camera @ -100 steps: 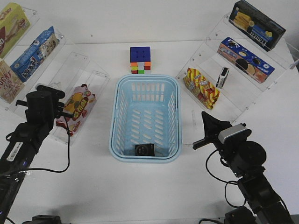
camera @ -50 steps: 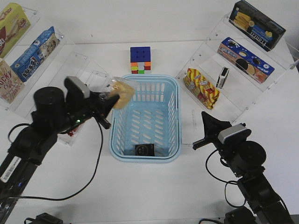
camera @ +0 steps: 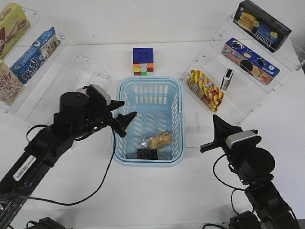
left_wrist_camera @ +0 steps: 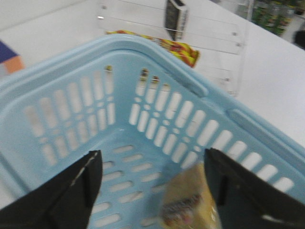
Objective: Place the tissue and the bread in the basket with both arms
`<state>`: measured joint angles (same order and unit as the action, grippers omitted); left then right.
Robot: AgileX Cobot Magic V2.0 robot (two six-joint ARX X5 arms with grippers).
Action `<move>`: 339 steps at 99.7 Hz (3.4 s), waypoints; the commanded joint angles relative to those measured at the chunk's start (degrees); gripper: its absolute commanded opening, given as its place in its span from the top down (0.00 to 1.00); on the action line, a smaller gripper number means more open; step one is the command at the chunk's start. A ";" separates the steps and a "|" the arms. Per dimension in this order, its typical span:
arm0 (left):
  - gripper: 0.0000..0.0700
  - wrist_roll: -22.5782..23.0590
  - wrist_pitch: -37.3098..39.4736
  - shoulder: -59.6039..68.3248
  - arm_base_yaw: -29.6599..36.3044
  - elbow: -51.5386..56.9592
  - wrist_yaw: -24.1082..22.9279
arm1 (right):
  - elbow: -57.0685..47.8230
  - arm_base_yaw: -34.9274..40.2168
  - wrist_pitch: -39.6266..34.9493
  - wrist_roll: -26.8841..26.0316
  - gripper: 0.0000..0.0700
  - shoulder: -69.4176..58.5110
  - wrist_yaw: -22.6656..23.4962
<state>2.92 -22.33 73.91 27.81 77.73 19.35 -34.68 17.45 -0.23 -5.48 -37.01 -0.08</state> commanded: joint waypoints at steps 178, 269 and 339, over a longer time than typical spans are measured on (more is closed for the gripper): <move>1.00 -5.29 29.48 -66.64 -22.08 -71.38 -19.96 | 0.24 -2.43 -1.07 0.61 1.00 5.11 0.04; 1.00 -5.16 26.62 -73.61 -22.67 -76.94 -19.12 | 0.24 -2.43 -0.87 0.61 1.00 5.11 0.04; 1.00 -5.14 26.69 -73.61 -22.67 -76.94 -19.12 | 25.11 -12.41 0.15 11.93 1.00 26.29 -0.07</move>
<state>-2.31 3.42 0.36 5.15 1.96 0.08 -13.17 5.91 -0.60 4.73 -13.76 -0.19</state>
